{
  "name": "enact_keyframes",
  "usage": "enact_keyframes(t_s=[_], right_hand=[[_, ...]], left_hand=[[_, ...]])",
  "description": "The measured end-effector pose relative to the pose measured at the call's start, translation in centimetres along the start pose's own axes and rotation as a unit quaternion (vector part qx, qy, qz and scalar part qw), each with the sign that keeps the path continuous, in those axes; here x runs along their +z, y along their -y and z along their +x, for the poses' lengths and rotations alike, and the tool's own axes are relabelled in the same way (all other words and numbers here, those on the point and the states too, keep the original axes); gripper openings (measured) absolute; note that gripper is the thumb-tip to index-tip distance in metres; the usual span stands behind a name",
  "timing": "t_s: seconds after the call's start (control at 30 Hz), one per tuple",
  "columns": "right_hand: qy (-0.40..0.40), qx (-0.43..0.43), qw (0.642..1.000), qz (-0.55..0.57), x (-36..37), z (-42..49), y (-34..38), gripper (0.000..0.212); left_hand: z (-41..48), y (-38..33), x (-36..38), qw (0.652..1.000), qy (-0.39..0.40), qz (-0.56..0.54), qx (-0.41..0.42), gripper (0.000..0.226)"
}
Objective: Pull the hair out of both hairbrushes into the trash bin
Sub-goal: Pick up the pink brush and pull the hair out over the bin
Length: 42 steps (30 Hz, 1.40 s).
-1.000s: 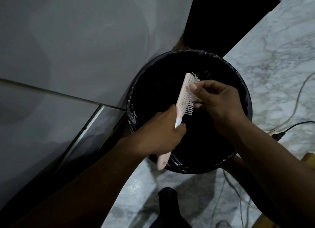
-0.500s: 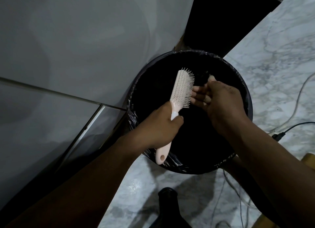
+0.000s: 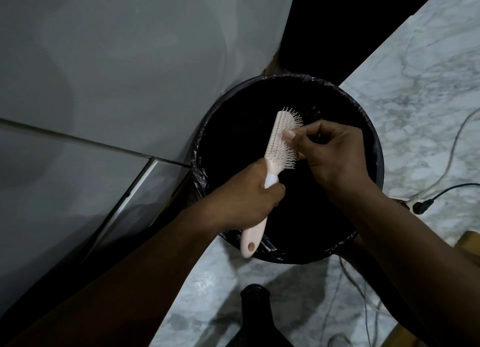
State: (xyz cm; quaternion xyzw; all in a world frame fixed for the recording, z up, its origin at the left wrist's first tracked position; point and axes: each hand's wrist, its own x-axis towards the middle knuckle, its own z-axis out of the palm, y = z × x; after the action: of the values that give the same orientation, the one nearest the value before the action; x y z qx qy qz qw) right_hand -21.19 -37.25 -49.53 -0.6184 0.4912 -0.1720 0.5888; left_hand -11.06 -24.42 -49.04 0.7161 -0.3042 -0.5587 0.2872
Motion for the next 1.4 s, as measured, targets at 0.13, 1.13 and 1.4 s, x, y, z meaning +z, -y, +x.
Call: enact_keyframes(t_s=[0.13,1.13,1.4], right_hand=[[-0.038,0.032,0.999,0.004,-0.1,0.3,-0.2,0.02],[-0.047,0.083,0.99,0.102,0.0,0.6,0.3,0.022],[-0.102,0.245,0.952,0.155,0.1,0.9,0.0,0.046]], left_hand=[[0.1,0.1,0.2,0.999,-0.033,-0.005,0.003,0.023],[-0.6,-0.3,-0.2,0.989,-0.085,0.12,0.005,0.04],[-0.7,0.3,-0.3,0.984,-0.078,0.158,-0.022,0.034]])
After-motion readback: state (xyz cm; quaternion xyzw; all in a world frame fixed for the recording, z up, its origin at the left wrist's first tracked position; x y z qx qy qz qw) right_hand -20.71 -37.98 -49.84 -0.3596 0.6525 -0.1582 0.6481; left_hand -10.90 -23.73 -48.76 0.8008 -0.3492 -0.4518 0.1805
